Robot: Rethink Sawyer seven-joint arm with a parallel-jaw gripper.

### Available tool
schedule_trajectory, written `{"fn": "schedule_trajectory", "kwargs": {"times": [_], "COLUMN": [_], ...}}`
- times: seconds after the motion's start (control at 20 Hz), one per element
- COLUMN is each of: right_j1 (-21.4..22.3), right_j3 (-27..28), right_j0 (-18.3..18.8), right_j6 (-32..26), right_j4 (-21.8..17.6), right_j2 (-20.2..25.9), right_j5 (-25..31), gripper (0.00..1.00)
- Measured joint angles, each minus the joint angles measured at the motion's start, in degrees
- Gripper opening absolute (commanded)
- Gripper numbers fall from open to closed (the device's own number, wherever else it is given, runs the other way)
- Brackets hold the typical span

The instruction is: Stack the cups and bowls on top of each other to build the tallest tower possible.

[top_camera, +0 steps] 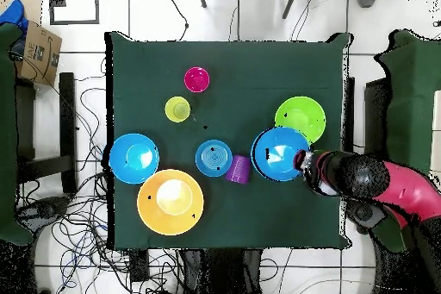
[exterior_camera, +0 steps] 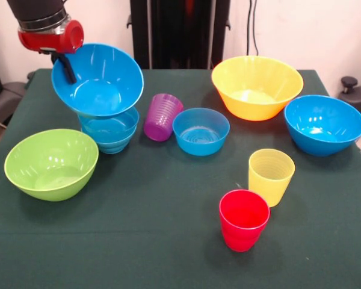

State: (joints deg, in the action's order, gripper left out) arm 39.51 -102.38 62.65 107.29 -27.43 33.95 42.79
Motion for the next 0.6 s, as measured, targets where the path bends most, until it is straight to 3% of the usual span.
{"fn": "schedule_trajectory", "kwargs": {"times": [0.6], "right_j1": [-0.28], "right_j3": [-0.10], "right_j0": [-0.02], "right_j6": [0.00], "right_j4": [-1.62], "right_j2": [-0.01], "right_j5": [-2.68], "gripper": [0.00]}}
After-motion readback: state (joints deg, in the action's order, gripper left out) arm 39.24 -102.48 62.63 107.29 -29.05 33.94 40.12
